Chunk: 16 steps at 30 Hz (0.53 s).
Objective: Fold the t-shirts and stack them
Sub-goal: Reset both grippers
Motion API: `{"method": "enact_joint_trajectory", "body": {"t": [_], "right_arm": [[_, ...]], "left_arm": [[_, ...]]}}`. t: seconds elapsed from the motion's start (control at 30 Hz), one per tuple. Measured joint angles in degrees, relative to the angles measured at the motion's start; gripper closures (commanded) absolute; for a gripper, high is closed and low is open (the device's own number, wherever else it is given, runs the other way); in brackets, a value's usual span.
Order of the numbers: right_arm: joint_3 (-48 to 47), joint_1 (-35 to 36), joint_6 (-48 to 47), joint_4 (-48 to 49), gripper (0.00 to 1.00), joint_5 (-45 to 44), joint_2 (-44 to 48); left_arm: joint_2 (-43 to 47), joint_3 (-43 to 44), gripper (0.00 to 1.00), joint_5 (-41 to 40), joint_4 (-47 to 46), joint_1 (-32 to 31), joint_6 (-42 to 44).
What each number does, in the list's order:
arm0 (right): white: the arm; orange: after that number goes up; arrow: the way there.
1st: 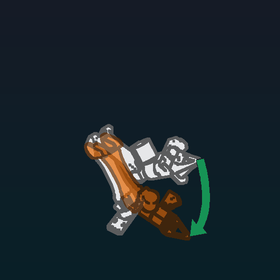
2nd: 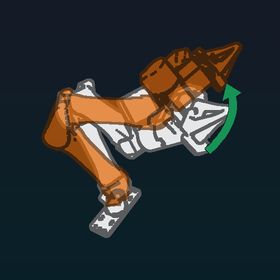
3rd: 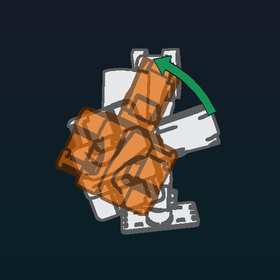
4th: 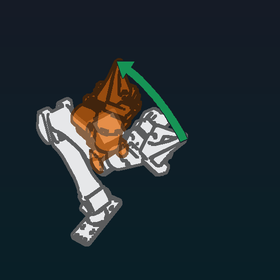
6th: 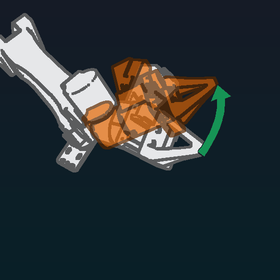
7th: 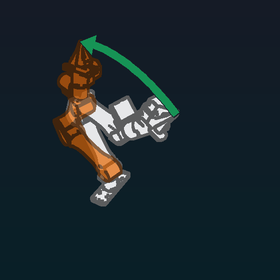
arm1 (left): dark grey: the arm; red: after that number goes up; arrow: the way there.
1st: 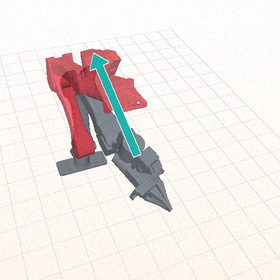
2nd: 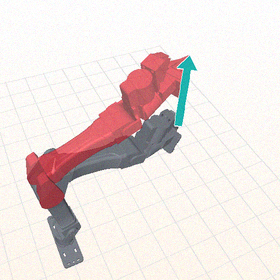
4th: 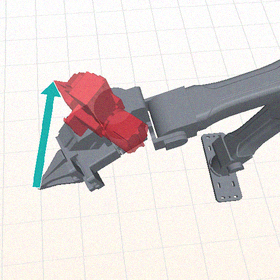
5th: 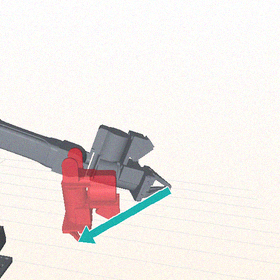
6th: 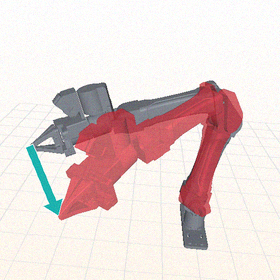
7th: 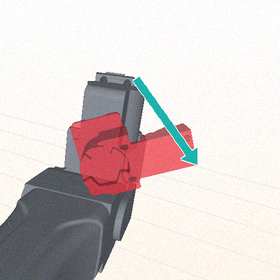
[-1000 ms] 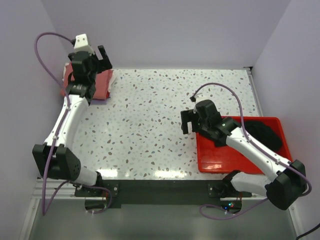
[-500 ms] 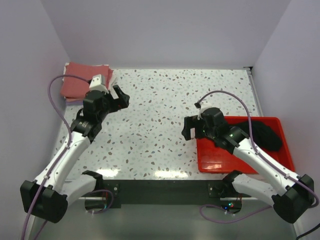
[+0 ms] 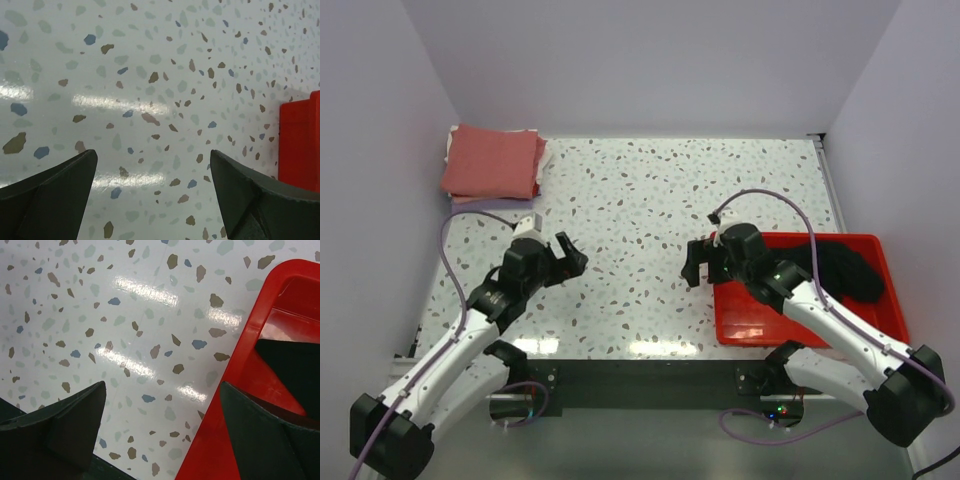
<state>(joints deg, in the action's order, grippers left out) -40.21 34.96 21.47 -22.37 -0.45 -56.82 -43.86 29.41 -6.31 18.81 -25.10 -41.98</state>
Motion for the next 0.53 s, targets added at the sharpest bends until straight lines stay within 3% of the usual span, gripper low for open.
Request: {"method": "enact_joint_trajectory", "body": {"t": [0.2, 0.53], "right_arm": [[3.85, 0.00, 2.27, 4.17, 0.01, 1.77, 0.00], [7.41, 0.00, 4.42, 9.40, 0.01, 4.55, 0.26]], "left_arm": [[4.04, -1.81, 0.00, -5.77, 7.13, -0.11, -3.21], [5.18, -2.32, 0.00, -9.16, 9.11, -0.15, -4.44]]}}
